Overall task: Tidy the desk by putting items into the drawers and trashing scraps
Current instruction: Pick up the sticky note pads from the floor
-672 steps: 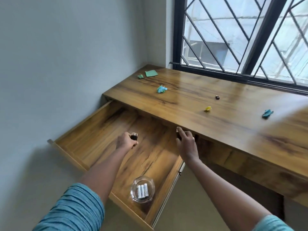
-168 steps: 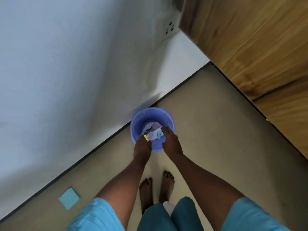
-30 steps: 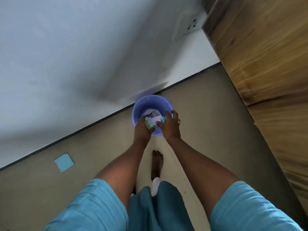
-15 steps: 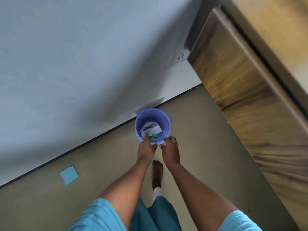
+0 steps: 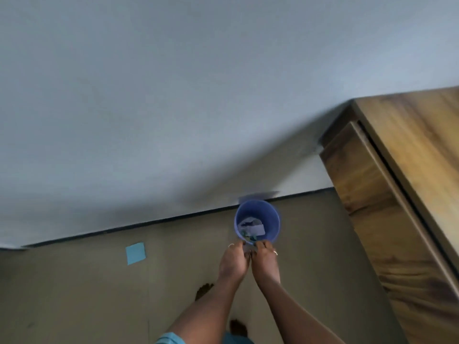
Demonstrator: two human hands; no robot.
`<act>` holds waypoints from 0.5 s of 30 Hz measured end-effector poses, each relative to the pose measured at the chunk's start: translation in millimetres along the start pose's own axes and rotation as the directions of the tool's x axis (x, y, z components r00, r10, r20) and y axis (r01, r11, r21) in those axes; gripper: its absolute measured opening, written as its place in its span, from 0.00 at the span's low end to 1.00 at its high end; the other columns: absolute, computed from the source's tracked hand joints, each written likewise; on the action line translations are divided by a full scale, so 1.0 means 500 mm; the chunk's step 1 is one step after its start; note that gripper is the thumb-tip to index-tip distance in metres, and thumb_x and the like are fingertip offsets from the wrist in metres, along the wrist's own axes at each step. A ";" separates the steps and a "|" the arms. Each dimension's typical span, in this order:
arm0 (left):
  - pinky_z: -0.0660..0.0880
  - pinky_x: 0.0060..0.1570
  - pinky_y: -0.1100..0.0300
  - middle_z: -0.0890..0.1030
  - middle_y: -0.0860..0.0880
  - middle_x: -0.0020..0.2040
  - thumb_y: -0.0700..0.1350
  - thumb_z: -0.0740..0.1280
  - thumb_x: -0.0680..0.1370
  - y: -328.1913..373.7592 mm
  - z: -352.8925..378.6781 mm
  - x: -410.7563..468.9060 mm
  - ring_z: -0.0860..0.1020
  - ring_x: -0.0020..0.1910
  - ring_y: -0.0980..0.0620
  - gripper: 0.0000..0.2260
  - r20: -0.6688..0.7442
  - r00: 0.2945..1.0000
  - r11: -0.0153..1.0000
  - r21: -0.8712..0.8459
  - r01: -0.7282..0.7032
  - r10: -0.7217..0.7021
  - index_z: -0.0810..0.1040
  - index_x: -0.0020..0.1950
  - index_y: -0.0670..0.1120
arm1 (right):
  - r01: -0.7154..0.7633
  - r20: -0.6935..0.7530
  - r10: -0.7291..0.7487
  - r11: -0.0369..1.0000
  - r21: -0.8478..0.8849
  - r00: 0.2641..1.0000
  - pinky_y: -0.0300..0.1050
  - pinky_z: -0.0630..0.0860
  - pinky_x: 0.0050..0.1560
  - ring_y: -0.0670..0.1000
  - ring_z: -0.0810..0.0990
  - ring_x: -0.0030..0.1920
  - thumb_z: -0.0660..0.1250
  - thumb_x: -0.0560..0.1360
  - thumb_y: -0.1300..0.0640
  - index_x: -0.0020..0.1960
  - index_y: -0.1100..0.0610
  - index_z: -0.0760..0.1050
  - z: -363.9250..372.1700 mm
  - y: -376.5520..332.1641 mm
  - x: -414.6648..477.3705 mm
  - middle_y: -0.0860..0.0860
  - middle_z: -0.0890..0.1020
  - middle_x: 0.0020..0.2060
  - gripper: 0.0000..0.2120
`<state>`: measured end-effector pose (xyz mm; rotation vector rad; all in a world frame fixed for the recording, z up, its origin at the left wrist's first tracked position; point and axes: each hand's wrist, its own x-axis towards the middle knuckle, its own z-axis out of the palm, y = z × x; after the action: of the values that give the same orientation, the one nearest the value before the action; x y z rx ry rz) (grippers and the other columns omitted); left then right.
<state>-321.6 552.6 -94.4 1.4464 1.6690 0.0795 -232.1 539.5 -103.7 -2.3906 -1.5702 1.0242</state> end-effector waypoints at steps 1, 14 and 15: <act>0.70 0.61 0.57 0.76 0.45 0.65 0.46 0.59 0.80 -0.012 -0.003 -0.022 0.74 0.64 0.48 0.17 -0.012 0.999 0.999 -0.020 0.032 -0.032 0.70 0.69 0.46 | 0.041 0.026 -0.041 0.999 -0.031 0.999 0.43 0.72 0.55 0.54 0.73 0.60 0.57 0.78 0.64 0.62 0.61 0.72 0.008 -0.005 -0.014 0.56 0.72 0.63 0.14; 0.70 0.62 0.58 0.73 0.46 0.68 0.44 0.59 0.80 -0.270 -0.013 -0.208 0.71 0.67 0.49 0.18 -0.216 0.852 0.859 -0.322 0.399 -0.477 0.68 0.71 0.46 | 0.477 0.429 -0.344 0.840 -0.257 0.836 0.45 0.70 0.60 0.56 0.70 0.64 0.58 0.79 0.59 0.67 0.59 0.69 0.206 -0.098 -0.174 0.55 0.70 0.66 0.17; 0.70 0.62 0.58 0.73 0.46 0.68 0.44 0.59 0.80 -0.303 -0.017 -0.218 0.72 0.67 0.49 0.18 -0.216 0.829 0.833 -0.351 0.427 -0.516 0.68 0.71 0.47 | 0.507 0.460 -0.356 0.821 -0.260 0.813 0.44 0.70 0.60 0.56 0.70 0.64 0.58 0.79 0.59 0.67 0.59 0.69 0.231 -0.115 -0.187 0.55 0.69 0.66 0.17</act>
<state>-451.8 420.0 -113.2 0.7896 2.1298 0.2653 -366.3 456.1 -123.1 -1.9031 -2.5224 1.2369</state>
